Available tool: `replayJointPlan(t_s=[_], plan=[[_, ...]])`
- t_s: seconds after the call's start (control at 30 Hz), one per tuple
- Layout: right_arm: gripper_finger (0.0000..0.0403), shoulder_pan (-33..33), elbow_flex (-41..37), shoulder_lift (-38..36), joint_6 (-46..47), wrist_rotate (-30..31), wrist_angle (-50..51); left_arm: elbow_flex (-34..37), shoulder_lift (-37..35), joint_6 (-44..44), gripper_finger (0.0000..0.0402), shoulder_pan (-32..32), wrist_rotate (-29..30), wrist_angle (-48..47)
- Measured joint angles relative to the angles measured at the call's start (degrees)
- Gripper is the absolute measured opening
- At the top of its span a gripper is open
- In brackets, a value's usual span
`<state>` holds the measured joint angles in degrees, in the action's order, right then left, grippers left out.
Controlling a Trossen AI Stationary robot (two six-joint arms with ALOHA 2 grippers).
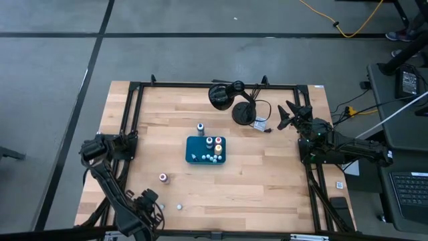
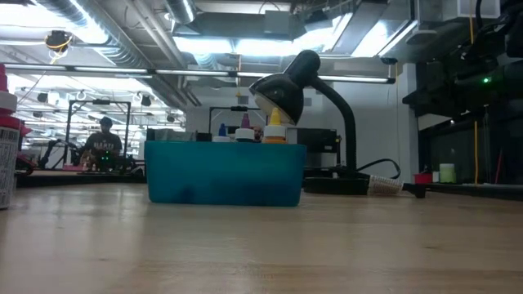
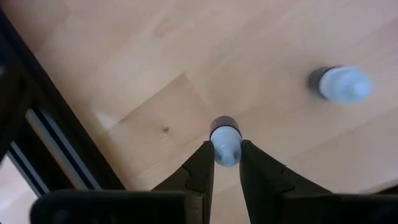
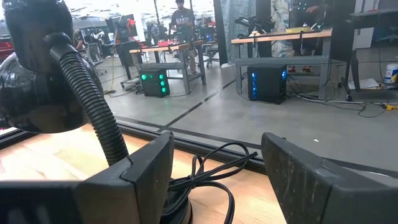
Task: Pick & Place food coloring
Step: Put the small dark blue food coloring bottle into the blue bin
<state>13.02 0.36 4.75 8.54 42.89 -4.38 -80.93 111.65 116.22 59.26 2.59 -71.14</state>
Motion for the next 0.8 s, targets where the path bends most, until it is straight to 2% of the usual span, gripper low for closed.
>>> replayJointPlan(t_s=[0.33,0.57,0.8], plan=[[0.0244,0.0,0.0,0.0,0.0,0.0,0.0,-0.1,-9.1,-7.8,0.0057,-3.8,3.5,-1.1],[0.0244,0.0,0.0,0.0,0.0,0.0,0.0,-2.2,-14.4,-22.7,0.0055,-10.5,5.7,-1.3],[0.0244,0.0,0.0,0.0,0.0,0.0,0.0,-3.5,-17.9,-41.1,0.0055,-21.3,6.4,-0.5]])
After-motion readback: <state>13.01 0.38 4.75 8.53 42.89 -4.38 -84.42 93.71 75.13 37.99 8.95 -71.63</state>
